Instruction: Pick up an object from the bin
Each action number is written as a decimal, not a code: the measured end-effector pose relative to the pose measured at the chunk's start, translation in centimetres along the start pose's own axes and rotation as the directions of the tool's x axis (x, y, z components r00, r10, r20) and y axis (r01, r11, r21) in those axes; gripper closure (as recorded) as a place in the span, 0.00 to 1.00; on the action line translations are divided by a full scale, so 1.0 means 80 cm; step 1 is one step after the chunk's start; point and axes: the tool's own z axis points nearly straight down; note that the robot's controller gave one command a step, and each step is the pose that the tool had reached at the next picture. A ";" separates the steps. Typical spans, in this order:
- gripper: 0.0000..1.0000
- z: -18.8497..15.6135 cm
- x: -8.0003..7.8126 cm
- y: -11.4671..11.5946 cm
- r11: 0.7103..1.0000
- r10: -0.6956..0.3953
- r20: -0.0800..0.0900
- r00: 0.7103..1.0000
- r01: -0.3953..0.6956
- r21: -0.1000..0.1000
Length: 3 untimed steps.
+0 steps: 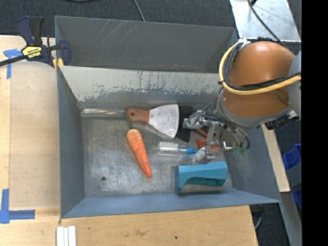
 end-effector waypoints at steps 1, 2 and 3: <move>0.00 -0.005 -0.002 0.000 1.000 0.000 0.008 1.000 0.000 0.000; 1.00 0.118 0.017 -0.093 0.960 -0.282 0.005 0.960 0.282 0.002; 0.00 0.117 0.016 -0.093 0.960 -0.281 0.006 0.960 0.281 0.002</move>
Offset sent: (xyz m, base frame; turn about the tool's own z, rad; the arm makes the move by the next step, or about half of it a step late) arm -0.0139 -0.0738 -0.0938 -0.2875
